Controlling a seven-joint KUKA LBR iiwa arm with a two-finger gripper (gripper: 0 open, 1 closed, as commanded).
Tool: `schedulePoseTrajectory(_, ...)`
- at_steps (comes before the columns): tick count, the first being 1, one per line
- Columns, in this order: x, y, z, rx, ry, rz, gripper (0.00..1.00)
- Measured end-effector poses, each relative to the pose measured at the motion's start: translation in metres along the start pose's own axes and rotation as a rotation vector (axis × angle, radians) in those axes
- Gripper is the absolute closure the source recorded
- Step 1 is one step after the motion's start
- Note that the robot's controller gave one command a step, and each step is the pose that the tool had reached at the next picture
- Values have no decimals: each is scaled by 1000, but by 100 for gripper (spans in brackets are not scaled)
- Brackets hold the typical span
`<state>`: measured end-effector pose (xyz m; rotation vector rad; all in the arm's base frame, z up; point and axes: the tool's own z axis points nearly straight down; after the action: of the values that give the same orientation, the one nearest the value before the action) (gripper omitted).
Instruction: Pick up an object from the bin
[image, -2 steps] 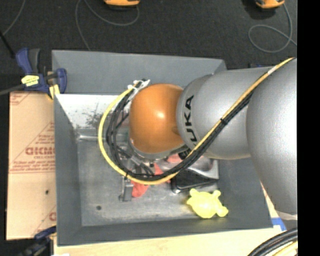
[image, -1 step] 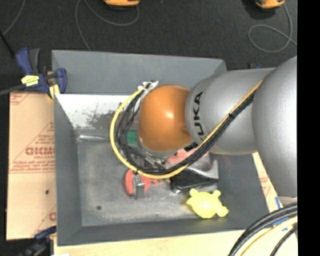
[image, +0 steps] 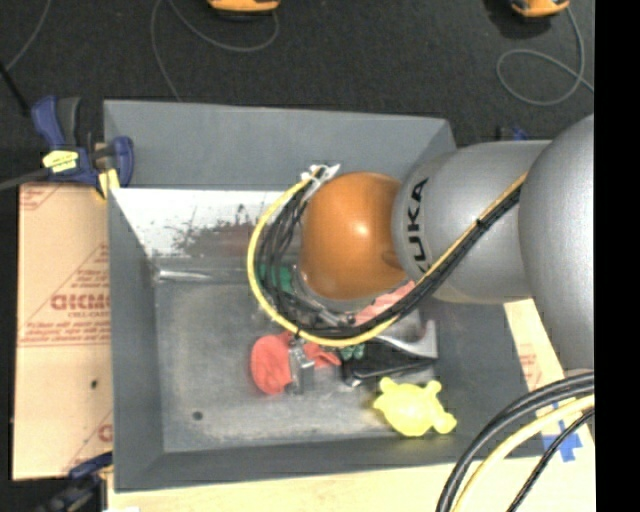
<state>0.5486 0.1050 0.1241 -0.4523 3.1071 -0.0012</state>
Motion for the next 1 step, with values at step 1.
schedulePoseTrajectory(1,-4,-16,-9,-3,-5,224,0)
